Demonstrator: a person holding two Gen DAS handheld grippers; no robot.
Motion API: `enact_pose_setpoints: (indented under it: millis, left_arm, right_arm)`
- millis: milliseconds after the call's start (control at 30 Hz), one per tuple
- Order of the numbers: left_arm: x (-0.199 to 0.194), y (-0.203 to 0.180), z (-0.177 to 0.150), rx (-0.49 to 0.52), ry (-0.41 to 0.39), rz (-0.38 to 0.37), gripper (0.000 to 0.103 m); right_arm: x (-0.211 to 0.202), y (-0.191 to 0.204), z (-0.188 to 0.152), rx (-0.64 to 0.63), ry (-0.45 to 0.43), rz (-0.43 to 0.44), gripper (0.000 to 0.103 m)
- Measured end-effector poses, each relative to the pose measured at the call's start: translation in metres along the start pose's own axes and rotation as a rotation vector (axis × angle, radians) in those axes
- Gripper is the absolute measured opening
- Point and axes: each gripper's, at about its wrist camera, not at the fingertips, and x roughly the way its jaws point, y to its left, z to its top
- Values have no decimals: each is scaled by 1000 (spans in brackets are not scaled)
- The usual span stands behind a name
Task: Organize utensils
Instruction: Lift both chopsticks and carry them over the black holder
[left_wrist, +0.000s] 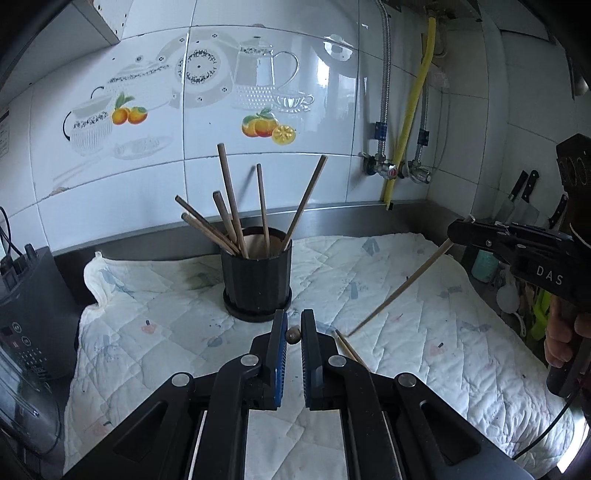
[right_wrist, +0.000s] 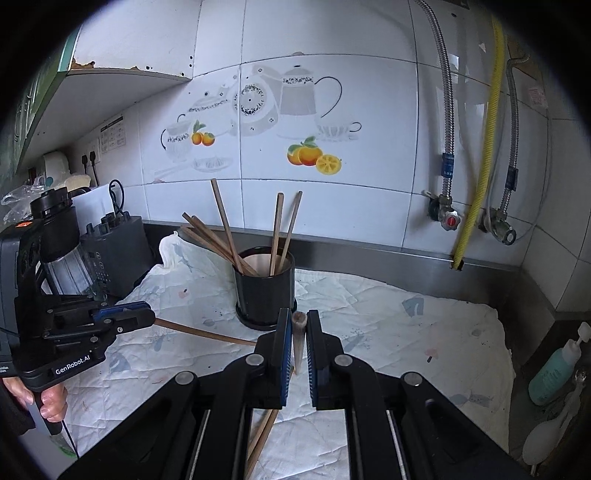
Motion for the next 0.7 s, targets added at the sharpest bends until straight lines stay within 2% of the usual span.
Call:
enact_pose_setpoints:
  millis: [433,700]
  left_arm:
    - [-18,1,83,57,-89,-3,6]
    - [-12,-1,141,81,-156,19,6]
  right_arm:
    - [15,-3,65,-53,-31,6,10]
    - [34,-10,106,-61,-55,-16,10]
